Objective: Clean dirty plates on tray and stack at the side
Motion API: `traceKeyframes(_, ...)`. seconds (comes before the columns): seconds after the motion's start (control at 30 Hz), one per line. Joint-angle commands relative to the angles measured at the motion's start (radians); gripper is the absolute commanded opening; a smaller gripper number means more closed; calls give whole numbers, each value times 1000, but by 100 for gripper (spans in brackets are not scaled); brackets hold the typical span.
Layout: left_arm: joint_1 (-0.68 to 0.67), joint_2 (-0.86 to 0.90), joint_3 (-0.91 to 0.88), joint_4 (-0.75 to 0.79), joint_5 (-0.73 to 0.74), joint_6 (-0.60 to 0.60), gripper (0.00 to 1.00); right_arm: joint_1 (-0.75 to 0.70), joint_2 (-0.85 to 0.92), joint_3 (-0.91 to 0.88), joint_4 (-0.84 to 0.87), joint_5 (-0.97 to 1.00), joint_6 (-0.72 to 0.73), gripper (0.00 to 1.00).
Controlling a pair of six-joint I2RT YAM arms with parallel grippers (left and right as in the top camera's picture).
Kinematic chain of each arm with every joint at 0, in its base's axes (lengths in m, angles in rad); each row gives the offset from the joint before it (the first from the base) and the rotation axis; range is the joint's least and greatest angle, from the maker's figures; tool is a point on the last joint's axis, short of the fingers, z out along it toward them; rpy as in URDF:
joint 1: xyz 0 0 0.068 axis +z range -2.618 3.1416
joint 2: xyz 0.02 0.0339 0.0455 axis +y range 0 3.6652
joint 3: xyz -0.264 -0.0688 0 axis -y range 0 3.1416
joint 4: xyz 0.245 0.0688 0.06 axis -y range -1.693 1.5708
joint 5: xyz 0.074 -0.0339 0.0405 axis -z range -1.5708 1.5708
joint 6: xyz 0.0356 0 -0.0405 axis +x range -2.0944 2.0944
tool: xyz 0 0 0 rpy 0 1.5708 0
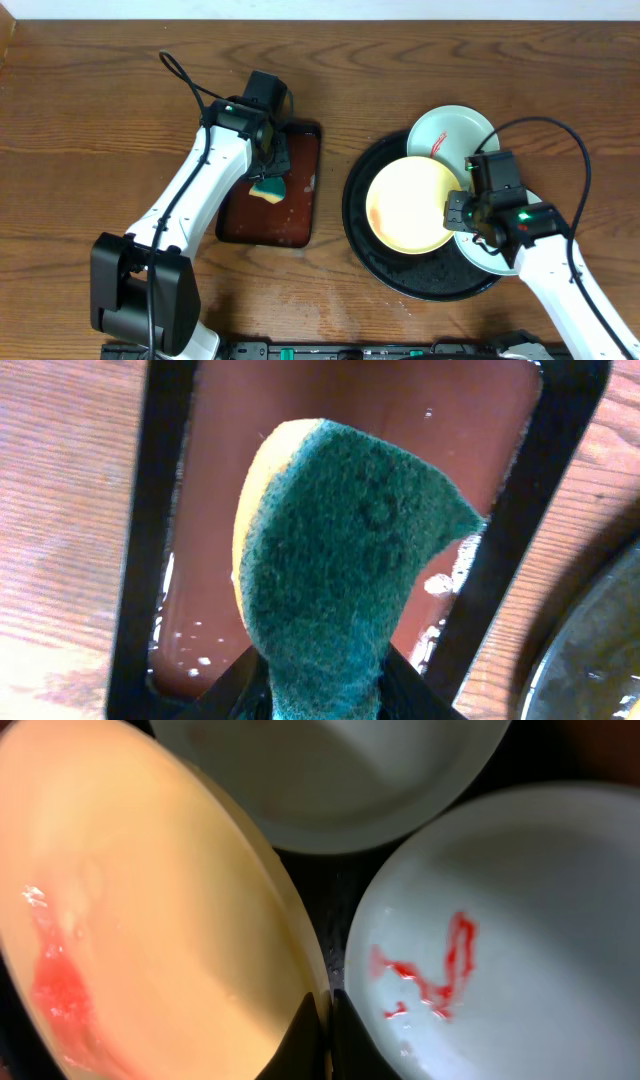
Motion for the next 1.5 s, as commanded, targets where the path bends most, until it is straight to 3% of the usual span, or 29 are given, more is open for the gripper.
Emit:
traceKeyframes(0.0,5,-3,2,5,38,23,32,87,-27,44,-19,248,-11,1)
traceKeyframes(0.17,5,-22,2,1,38,26,33,232,-42,60,-26,448,-39,1)
traceKeyframes(0.37,5,-83,2,-1,38,45,45,409,-42,61,-26,693,-62,1)
traceKeyframes(0.67,5,-183,2,-8,38,44,53,530,-77,129,-26,725,-202,1)
traceKeyframes(0.83,5,-195,2,-8,38,44,60,581,-111,171,-24,844,-259,1)
traceKeyframes(0.93,5,-195,2,-8,38,44,81,610,-118,174,-23,900,-306,1)
traceKeyframes(1.47,5,-195,2,-8,37,44,83,639,-110,174,-40,924,-320,1)
